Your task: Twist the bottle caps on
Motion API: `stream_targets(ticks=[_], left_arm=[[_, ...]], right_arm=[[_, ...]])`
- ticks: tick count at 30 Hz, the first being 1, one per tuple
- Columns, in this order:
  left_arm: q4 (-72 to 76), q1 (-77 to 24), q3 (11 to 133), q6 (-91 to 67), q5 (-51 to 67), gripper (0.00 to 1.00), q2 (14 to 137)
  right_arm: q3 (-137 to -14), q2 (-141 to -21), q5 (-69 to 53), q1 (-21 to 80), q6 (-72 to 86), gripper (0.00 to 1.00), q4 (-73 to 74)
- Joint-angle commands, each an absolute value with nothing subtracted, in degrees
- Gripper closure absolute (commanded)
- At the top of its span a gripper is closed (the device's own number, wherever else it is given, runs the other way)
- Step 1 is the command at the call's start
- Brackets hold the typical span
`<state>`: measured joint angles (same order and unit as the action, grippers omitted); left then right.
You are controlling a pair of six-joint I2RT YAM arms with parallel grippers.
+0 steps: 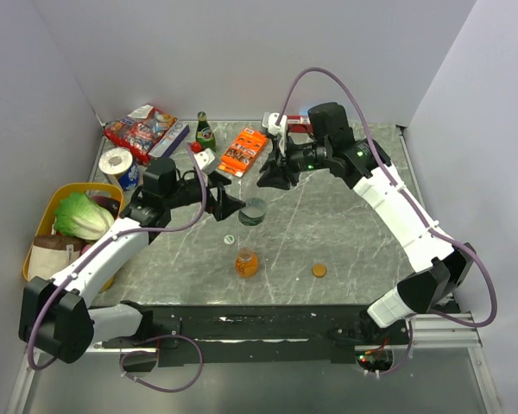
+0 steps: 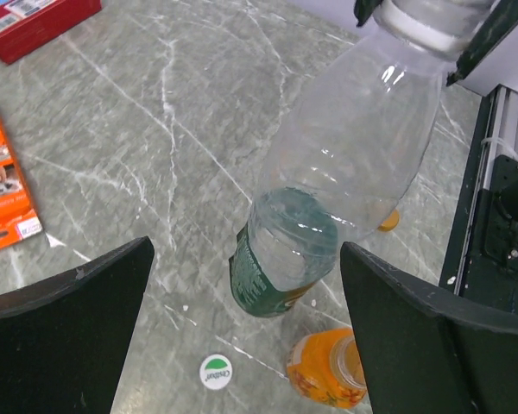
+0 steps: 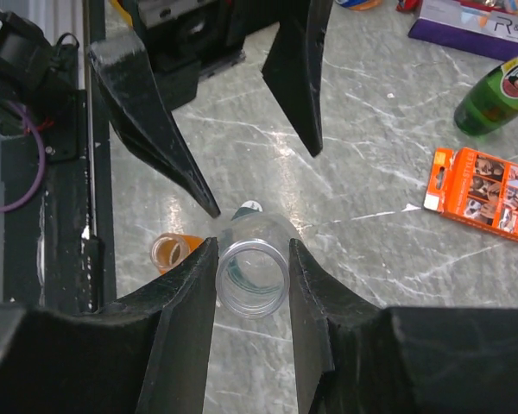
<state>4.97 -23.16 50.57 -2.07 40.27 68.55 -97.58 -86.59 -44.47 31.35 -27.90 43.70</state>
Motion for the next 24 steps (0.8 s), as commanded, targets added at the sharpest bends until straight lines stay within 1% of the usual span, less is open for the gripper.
stream_targets(ticks=[1,4,7,15,24], left_arm=[[9.3,-24.1,50.9,2.6,43.8,0.04,70.6],[8.1,-24.2,52.2,5.2,46.6,0.04,72.8],[5.5,-24.2,54.5,7.5,47.6,0.04,74.6],[10.6,-25.1,55.2,7.2,49.3,0.04,78.2],[10.5,-26.9,57.2,9.3,49.2,0.04,81.0]], right_arm=[[-101.7,-86.5,-45.9,31.7,-25.1,1.0,41.0],[-103.0,-86.7,-45.9,31.7,-23.9,1.0,40.1],[-104.8,-87.4,-43.2,31.6,-24.2,1.0,39.6],[-109.0,-89.6,-49.9,31.2,-19.7,1.0,38.9],[-108.7,-89.8,-51.2,31.3,-18.5,1.0,37.9]])
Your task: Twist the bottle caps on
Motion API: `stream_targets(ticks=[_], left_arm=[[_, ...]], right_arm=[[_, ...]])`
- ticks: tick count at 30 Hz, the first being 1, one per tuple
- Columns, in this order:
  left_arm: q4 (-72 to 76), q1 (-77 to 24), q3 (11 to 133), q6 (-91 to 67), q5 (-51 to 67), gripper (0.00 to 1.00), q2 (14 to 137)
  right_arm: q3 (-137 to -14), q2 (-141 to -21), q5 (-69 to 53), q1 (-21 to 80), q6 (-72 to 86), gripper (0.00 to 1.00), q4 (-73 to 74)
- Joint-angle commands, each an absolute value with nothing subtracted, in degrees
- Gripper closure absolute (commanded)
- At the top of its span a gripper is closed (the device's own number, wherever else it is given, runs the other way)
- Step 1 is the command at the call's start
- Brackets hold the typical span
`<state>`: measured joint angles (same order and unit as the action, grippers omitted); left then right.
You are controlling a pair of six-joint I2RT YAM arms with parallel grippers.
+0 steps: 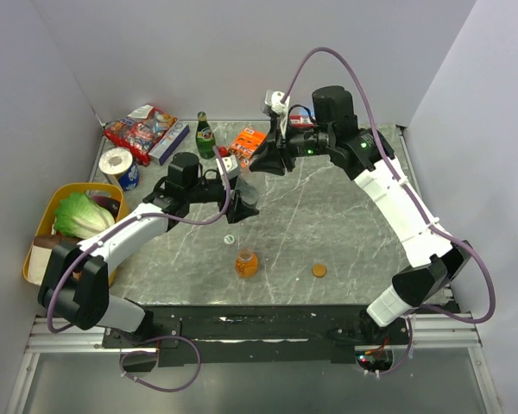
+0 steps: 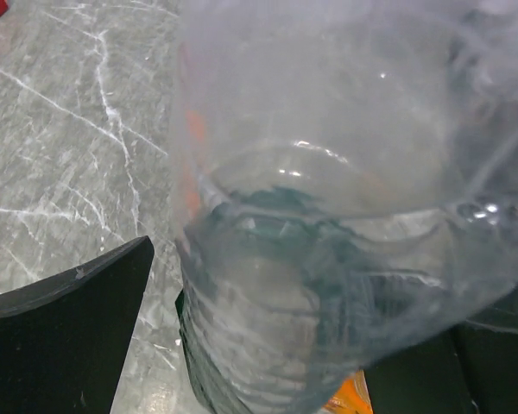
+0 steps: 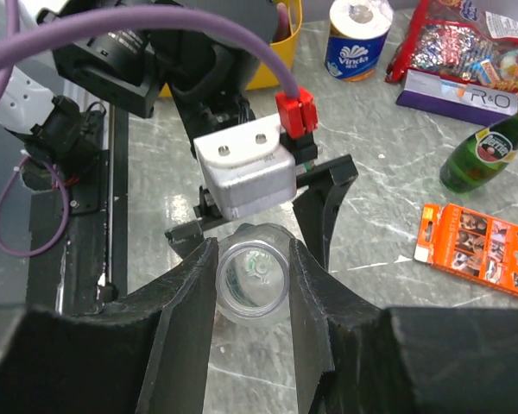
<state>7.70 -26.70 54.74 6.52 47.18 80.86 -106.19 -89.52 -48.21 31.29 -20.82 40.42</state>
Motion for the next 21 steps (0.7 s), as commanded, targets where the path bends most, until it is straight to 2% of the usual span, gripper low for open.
stream_targets(ticks=[1,8,14,18,21], left_arm=[[10.5,-26.9,57.2,9.2,49.2,0.04,81.1],[11.2,-26.9,56.7,9.3,48.9,0.01,81.3],[10.3,-26.9,56.3,10.2,48.3,0.12,81.1],[9.4,-26.9,56.0,10.2,48.1,0.23,80.6],[8.8,-26.8,55.5,10.8,47.6,0.24,80.0]], right_arm=[[-108.5,-89.8,-51.3,31.2,-18.4,1.0,37.7],[-109.0,-90.4,-51.8,31.3,-16.6,1.0,36.7],[-108.1,-90.5,-51.2,31.3,-17.2,1.0,37.3],[-107.1,-90.3,-50.6,31.2,-17.1,1.0,37.2],[-107.3,-90.4,-50.6,31.3,-17.1,1.0,37.3]])
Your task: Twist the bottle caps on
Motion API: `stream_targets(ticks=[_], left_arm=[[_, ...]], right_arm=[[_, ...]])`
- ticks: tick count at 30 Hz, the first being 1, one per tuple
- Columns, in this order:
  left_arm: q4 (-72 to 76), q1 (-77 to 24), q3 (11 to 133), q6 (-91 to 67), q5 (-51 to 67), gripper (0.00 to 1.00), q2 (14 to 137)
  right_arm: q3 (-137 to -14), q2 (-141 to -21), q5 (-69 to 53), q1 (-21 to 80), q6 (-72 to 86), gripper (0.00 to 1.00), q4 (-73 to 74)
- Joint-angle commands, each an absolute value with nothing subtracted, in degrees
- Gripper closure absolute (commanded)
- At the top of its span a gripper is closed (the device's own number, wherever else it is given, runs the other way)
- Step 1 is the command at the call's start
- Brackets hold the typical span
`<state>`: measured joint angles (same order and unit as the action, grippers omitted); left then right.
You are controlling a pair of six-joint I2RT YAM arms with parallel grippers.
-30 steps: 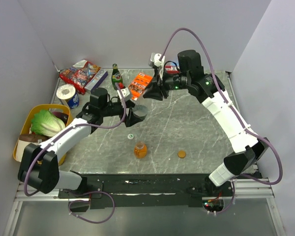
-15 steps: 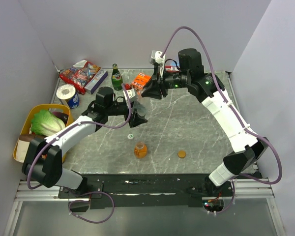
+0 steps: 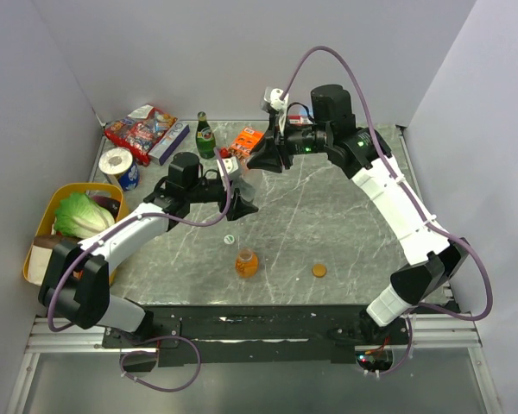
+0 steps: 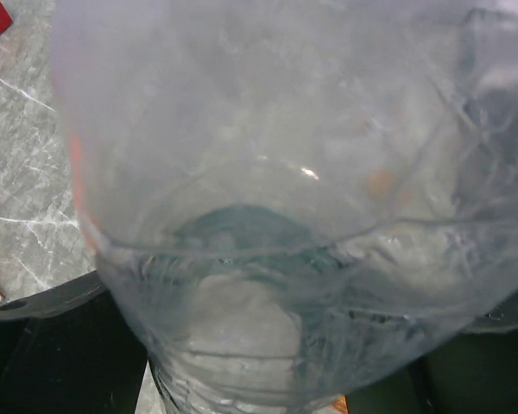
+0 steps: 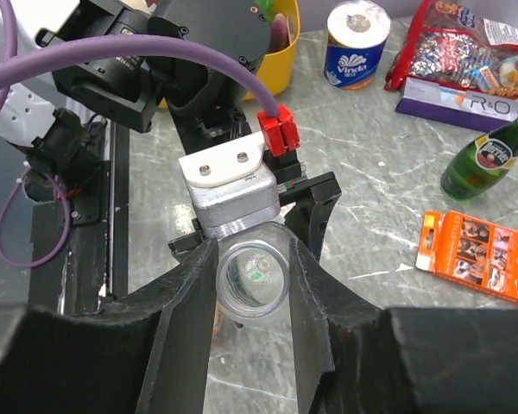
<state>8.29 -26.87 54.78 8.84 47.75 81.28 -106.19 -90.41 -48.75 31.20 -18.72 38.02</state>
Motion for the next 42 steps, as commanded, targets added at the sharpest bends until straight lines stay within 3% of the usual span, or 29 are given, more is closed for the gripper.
stream_targets(ticks=[1,4,5,7,8,11,12,16,20,21,23,25,27,33,37,42], left_arm=[[8.7,-26.8,55.0,11.0,47.3,0.24,79.7],[9.1,-26.4,53.9,10.5,46.8,0.31,78.9],[9.1,-25.9,53.6,10.1,46.9,0.33,78.8],[9.1,-25.6,52.9,9.4,46.9,0.4,78.3],[8.9,-25.1,52.6,9.5,46.8,0.41,78.0],[8.6,-24.3,51.4,9.4,46.7,0.42,76.9],[8.4,-23.9,51.2,9.2,46.8,0.44,76.1],[5.4,-22.1,50.5,8.9,47.0,0.52,74.3],[2.9,-18.6,49.0,8.9,46.4,0.57,70.4],[0.9,-18.0,48.8,9.6,45.8,0.65,68.7],[-1.4,-15.9,48.6,10.5,45.2,0.71,66.8],[-3.0,-14.5,47.7,10.7,43.1,0.89,63.4],[-2.7,-13.2,46.9,9.1,39.7,0.99,59.2],[2.6,-11.3,43.0,-5.0,15.5,0.99,48.9],[1.1,-7.1,45.1,-9.8,11.1,0.99,47.6],[1.8,-4.0,46.3,-14.3,3.4,0.99,46.6]], right_arm=[[-107.4,-90.4,-50.5,31.3,-17.1,1.0,37.2],[-108.0,-90.8,-50.5,31.3,-17.1,1.0,37.3],[-108.2,-90.9,-50.7,31.3,-17.1,0.94,37.4],[-108.5,-91.0,-50.8,31.3,-17.0,0.77,37.5],[-108.5,-91.1,-50.7,31.3,-16.6,0.52,37.6],[-109.7,-91.0,-49.6,31.3,-14.8,0.3,37.4],[-110.6,-91.0,-49.2,31.3,-14.8,0.28,37.8],[-117.9,-90.8,-47.1,30.6,-15.5,0.25,38.2],[-115.4,-89.2,-44.4,28.0,-15.4,0.21,33.7],[-114.6,-89.7,-44.3,27.6,-16.4,0.22,34.7],[-113.4,-91.3,-45.4,27.3,-22.3,0.24,37.3],[-113.9,-94.9,-46.6,27.6,-28.1,0.26,43.7],[-115.0,-99.4,-46.3,27.8,-35.6,0.3,47.3],[-116.0,-109.1,-42.5,29.5,-54.1,0.36,53.4],[-117.2,-113.6,-39.6,34.3,-64.7,0.37,55.5],[-115.6,-116.1,-38.0,40.3,-66.6,0.4,57.4]])
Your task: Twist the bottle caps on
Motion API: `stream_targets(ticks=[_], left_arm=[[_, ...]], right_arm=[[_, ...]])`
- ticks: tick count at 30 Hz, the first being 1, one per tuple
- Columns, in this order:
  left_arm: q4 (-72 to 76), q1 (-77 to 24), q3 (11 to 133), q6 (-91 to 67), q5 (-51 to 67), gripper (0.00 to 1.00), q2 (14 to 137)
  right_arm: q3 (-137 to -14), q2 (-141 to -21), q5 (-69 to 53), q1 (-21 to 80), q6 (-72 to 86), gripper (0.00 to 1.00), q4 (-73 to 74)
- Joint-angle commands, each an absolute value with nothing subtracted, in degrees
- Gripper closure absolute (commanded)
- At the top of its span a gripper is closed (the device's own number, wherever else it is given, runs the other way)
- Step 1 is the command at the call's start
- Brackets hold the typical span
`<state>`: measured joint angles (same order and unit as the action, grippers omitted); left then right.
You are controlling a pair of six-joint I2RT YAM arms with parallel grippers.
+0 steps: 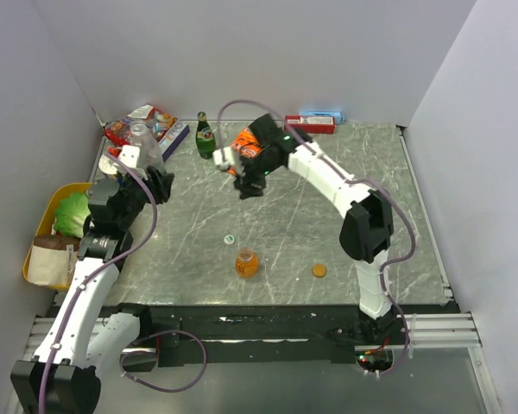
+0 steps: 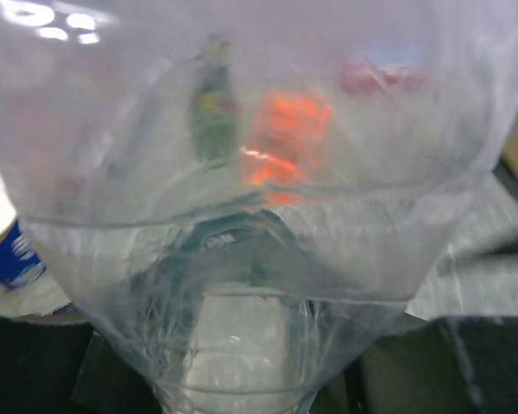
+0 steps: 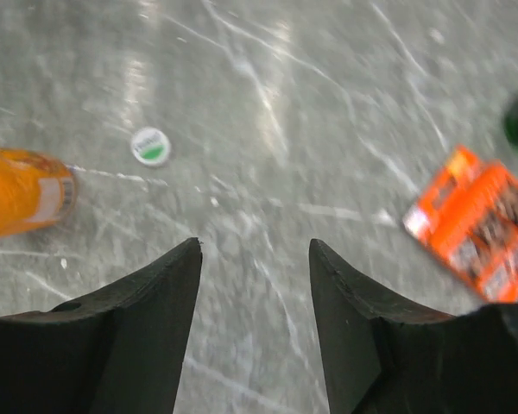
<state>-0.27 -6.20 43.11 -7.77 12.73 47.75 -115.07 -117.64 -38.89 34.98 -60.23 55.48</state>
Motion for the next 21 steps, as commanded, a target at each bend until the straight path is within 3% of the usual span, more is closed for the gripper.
stream_targets(ticks=[1,6,21], left_arm=[[2.1,-3.3,46.4,-14.8,2.6,0.99,46.5],[3.0,-0.7,46.5,-14.1,1.6,0.99,46.0],[5.1,-0.7,45.5,-13.3,7.9,0.96,45.2]], right_arm=[[-114.0,-115.7,-38.3,41.3,-66.9,0.4,57.0],[-104.7,-113.9,-37.1,45.7,-66.5,0.4,51.5],[-104.2,-120.1,-32.8,47.7,-66.2,0.42,47.3]])
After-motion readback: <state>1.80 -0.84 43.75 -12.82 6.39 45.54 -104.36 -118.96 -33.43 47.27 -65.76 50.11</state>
